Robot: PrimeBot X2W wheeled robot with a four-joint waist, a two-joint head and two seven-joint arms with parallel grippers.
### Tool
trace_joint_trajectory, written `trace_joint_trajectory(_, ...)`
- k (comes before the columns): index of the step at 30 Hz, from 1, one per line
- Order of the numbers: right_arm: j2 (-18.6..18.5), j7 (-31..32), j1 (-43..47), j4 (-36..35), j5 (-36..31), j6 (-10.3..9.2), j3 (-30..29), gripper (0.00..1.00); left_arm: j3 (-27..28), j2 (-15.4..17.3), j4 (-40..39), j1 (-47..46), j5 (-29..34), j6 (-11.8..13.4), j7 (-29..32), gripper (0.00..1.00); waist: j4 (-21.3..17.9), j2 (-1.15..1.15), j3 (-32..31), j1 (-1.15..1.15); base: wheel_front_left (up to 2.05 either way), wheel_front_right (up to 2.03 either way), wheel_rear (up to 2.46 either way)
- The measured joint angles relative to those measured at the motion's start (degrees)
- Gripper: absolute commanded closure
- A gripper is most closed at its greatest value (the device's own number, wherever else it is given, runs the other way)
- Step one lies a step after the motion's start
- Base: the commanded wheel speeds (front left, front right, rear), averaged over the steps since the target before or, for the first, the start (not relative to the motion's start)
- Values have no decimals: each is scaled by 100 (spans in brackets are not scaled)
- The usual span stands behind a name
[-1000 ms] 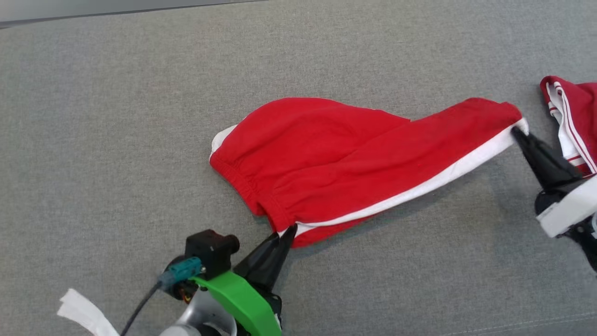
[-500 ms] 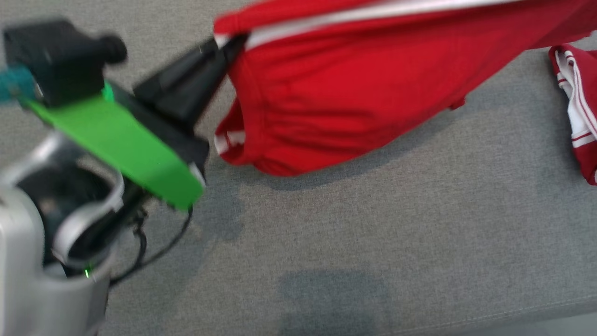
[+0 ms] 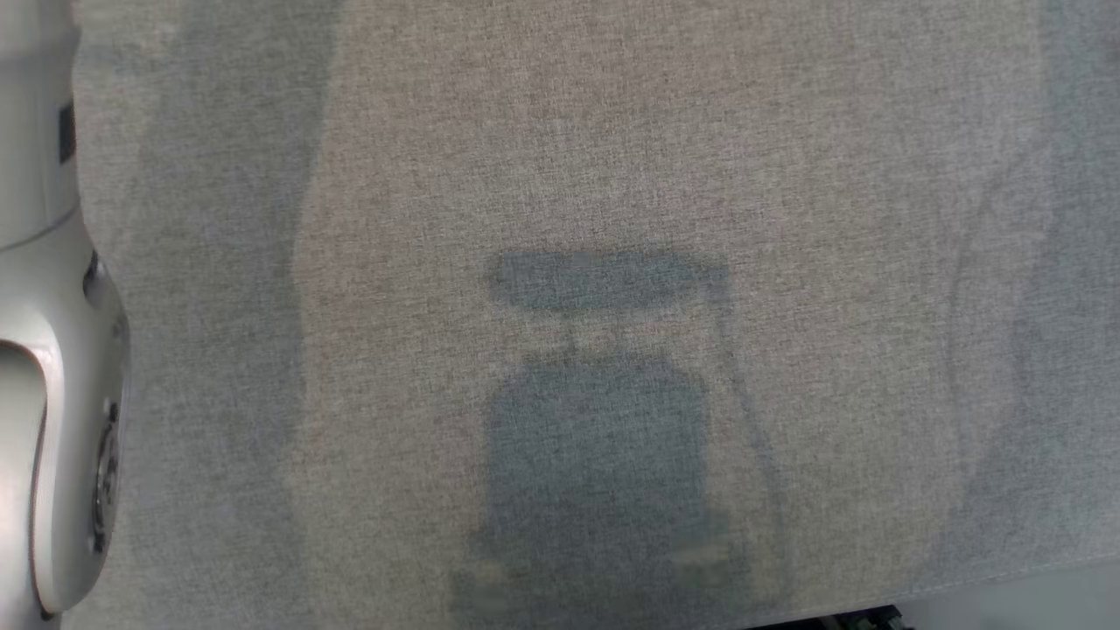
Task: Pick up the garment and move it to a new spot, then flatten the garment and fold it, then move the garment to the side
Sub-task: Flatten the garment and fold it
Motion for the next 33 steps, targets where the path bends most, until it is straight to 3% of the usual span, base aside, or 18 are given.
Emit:
trace_joint_trajectory(4,359,-247,-260,438,-130,-5,13,100,-23,-141,876,-269,5,-158,-877,100,-59,0,277,0,0,0,0)
trace_joint_trajectory(7,377,-293,-21,319,-25,-5,157,100,-93,-179,1411,-232,-135,-391,-1166,100,-128,0,392,0,0,0,0)
trace_joint_trajectory(11,232,-372,1173,-18,242,-12,497,100,-303,-200,1913,395,-338,-628,-1471,100,-218,0,384,0,0,0,0)
trace_joint_trajectory(15,-114,-606,2427,-502,315,-12,900,100,-630,-136,1998,1169,-641,-704,-1658,100,-284,0,234,-1,0,0,0)
trace_joint_trajectory(18,-380,-739,3395,-751,215,-12,1185,100,-1178,1,1567,2058,-1114,-706,-1716,100,-318,0,66,-1,0,0,0)
trace_joint_trajectory(22,-615,-811,4508,-1146,133,-12,1274,100,-1660,441,880,3226,-1580,-713,-2016,100,-322,0,-229,-2,0,0,0)
trace_joint_trajectory(27,-597,-827,6172,-1748,-66,-8,873,100,-1975,920,54,4981,-1759,-697,-2363,100,-315,0,-806,-2,0,0,0)
trace_joint_trajectory(33,-520,-826,8439,-2349,-347,-3,380,100,-2111,1308,-1386,7607,-2168,-16,-2365,100,-312,0,-1663,-2,0,0,0)
